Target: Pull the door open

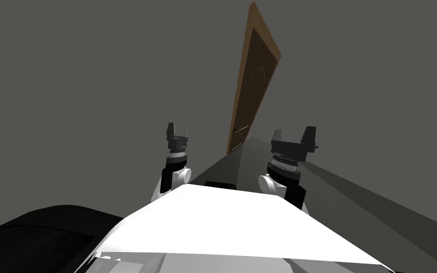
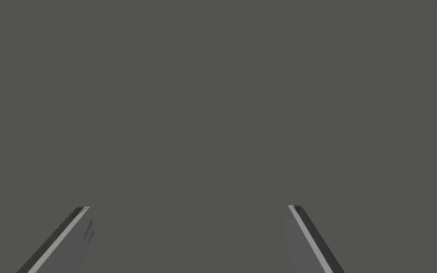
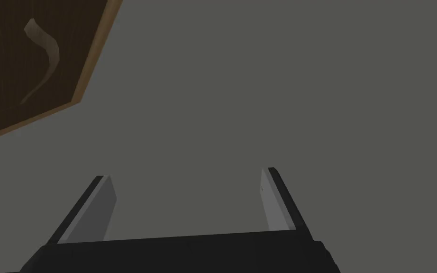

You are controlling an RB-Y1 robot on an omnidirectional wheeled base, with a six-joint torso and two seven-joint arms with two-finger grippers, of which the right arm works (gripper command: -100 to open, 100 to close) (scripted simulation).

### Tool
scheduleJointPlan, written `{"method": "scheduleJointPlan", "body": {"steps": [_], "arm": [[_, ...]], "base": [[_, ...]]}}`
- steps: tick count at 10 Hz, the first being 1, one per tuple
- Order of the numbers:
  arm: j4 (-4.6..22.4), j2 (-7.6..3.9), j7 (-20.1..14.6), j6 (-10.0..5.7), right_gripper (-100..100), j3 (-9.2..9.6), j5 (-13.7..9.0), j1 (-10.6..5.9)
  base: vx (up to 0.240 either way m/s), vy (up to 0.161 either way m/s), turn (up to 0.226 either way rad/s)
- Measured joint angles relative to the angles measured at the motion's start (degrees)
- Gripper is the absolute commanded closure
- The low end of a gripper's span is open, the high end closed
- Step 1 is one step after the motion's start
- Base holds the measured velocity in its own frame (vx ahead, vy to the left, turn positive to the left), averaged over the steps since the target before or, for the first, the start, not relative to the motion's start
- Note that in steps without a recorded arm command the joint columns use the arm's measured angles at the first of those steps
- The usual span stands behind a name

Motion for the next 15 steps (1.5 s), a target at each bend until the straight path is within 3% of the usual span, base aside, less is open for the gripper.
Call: {"method": "scheduleJointPlan", "body": {"steps": [7, 9, 15], "arm": [[7.34, -1.7, -0.87, -0.06, -100, -3.5, 0.48, -1.48], [9.02, -2.12, -1.13, -0.32, -100, -4.28, 0.58, -1.37], [16.5, -3.57, -2.01, -1.07, -100, -7.67, 0.83, -3.19]], "base": [[0.034, -0.151, 0.309], [0.014, -0.061, 0.096], [0.014, -0.095, 0.208]]}}
